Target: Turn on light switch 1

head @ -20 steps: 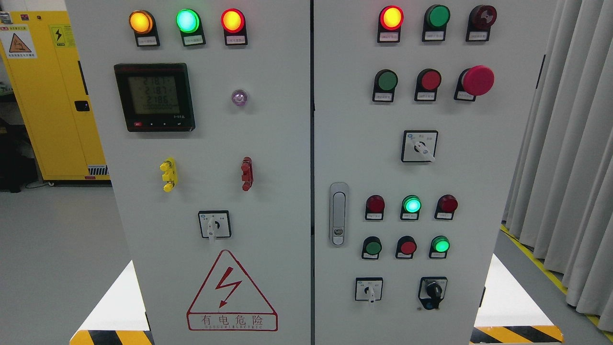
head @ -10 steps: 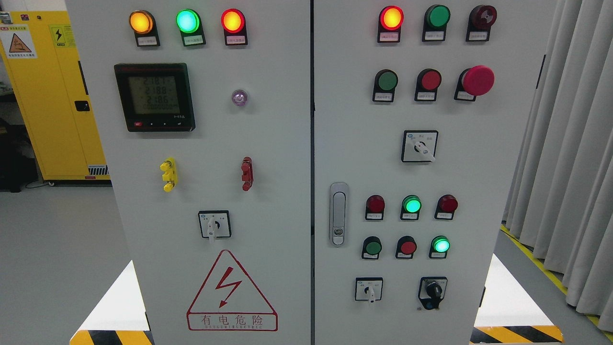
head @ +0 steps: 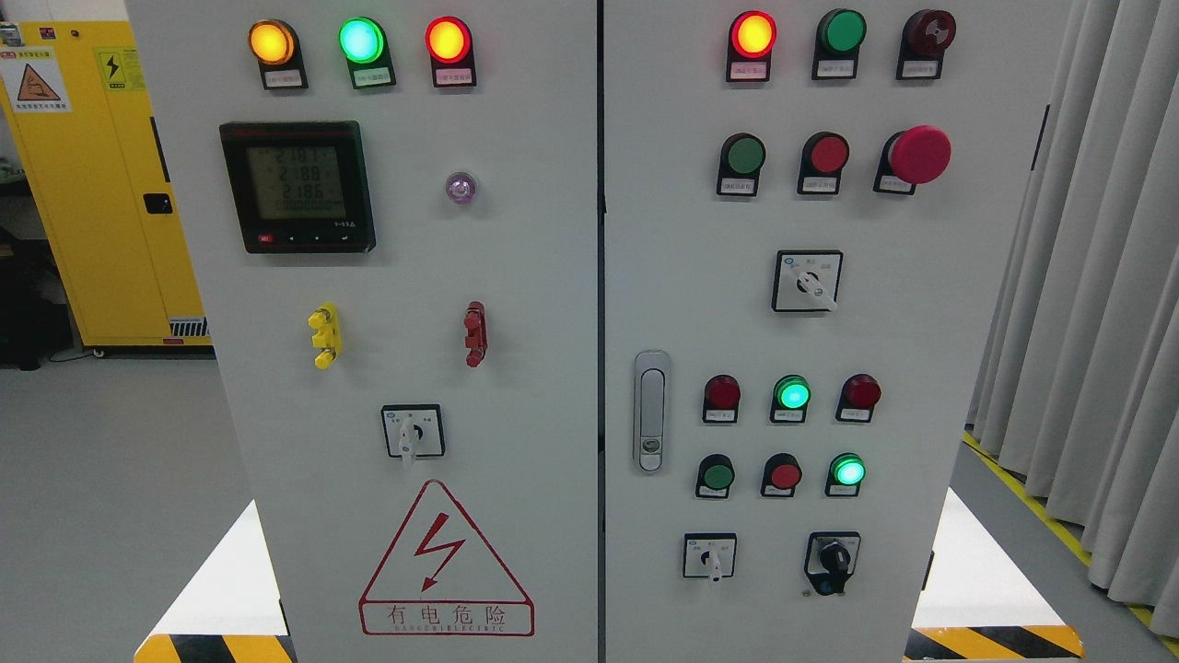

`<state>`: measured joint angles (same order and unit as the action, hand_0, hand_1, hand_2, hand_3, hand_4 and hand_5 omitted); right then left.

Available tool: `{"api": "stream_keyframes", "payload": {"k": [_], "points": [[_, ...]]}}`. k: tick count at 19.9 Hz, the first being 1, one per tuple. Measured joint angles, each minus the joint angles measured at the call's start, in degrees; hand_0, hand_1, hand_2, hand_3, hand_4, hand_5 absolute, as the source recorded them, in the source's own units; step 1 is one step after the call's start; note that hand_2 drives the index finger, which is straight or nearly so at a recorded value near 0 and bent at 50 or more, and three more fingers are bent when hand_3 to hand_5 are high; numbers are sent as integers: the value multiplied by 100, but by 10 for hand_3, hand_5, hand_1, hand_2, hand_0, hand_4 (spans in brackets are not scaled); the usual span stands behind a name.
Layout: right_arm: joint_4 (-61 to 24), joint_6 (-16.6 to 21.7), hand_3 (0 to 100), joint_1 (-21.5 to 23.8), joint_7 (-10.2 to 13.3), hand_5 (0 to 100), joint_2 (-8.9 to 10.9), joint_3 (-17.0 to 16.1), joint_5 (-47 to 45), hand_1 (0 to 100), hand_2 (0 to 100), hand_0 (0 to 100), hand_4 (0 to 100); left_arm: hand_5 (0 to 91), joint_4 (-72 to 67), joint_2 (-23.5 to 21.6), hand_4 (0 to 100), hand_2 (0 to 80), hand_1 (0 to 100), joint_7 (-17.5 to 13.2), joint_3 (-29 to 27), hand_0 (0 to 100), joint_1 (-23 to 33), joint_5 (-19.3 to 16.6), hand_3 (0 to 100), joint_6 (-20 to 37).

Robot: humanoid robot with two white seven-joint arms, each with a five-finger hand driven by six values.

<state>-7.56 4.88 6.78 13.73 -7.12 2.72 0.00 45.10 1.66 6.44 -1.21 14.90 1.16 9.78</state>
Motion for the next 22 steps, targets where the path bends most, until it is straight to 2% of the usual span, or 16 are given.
{"api": "stream_keyframes", "payload": {"k": [2, 3, 4, 5, 6, 7, 8, 15, 22], "points": [[-1, 0, 0, 0, 0, 0, 0, 0, 0, 500, 40, 0, 0, 583, 639, -27, 735, 414, 577, 145, -64, 228, 125, -36, 544, -16], [0, 0, 0, 0, 0, 0, 0, 0, 0, 500, 40, 0, 0, 588, 946, -39, 740, 421, 581, 207, -93, 223, 180, -48, 548, -19], [0, 0, 0, 0, 0, 0, 0, 0, 0, 500, 40, 0, 0, 679, 1294, -51, 790, 479, 602, 271, -121, 196, 238, -62, 630, -23], [0, 0, 0, 0, 0, 0, 0, 0, 0, 500, 40, 0, 0, 717, 1614, -62, 813, 504, 619, 293, -145, 161, 287, -70, 667, -27], [0, 0, 0, 0, 0, 0, 0, 0, 0, 500, 40, 0, 0, 717, 1928, -72, 813, 504, 619, 311, -166, 161, 333, -77, 667, -30], [0, 0, 0, -1, 0, 0, 0, 0, 0, 500, 40, 0, 0, 785, 2240, -80, 870, 549, 635, 334, -183, 130, 375, -85, 743, -32], [0, 0, 0, -1, 0, 0, 0, 0, 0, 500, 40, 0, 0, 799, 2531, -87, 884, 558, 642, 352, -196, 111, 404, -90, 765, -33], [0, 0, 0, -1, 0, 0, 0, 0, 0, 500, 40, 0, 0, 807, 4312, -124, 909, 577, 646, 376, -233, 70, 476, -109, 808, -179], [0, 0, 0, -1, 0, 0, 0, 0, 0, 500, 40, 0, 0, 802, 5531, -56, 907, 580, 651, 380, -204, 53, -4, -114, 815, -741]]}}
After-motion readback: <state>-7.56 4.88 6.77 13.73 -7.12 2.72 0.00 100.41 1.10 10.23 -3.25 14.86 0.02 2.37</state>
